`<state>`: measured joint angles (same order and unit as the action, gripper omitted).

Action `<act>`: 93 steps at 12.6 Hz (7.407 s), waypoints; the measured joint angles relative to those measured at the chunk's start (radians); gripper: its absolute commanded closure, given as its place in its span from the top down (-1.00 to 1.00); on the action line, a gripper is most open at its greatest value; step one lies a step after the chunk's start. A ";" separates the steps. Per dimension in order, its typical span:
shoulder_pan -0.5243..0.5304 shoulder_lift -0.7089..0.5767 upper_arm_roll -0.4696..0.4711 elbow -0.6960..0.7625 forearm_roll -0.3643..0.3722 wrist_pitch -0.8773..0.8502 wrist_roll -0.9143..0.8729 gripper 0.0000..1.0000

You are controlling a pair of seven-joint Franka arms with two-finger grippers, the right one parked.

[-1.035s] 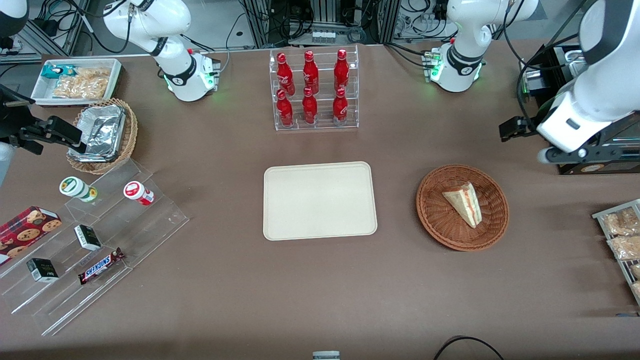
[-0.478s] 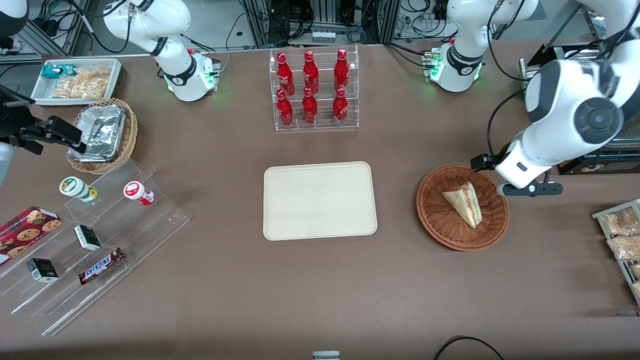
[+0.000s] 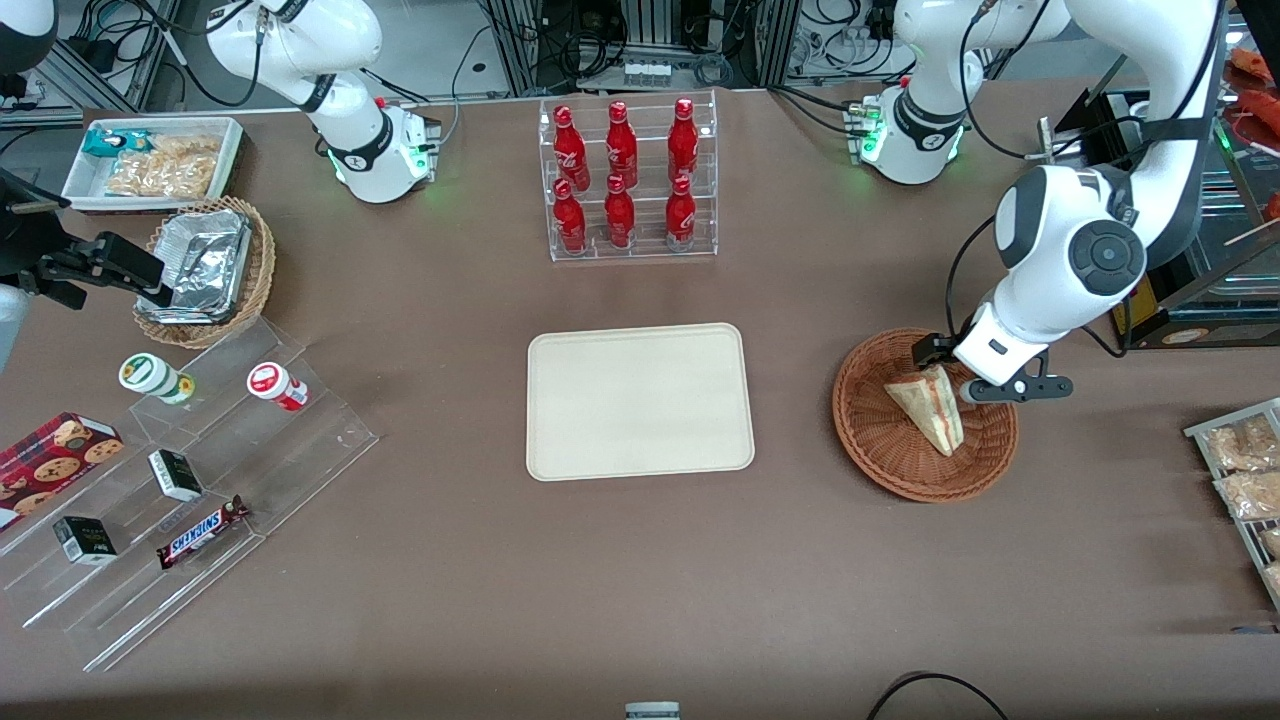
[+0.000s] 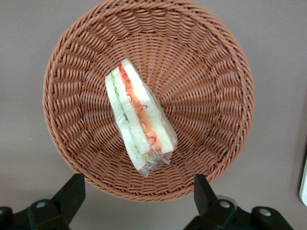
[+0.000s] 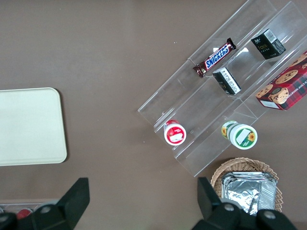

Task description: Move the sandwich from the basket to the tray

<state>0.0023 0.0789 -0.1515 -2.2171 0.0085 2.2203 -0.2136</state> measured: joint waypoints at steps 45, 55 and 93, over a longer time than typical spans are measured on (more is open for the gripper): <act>-0.604 0.585 -0.025 0.744 0.036 -0.206 -0.791 -0.97; -0.693 0.718 -0.025 0.816 0.036 -0.094 -0.829 1.00; -0.091 -0.104 0.082 0.458 0.033 -0.679 0.083 1.00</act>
<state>-0.0891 -0.0251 -0.0692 -1.7590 0.0417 1.5409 -0.1306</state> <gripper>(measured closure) 0.000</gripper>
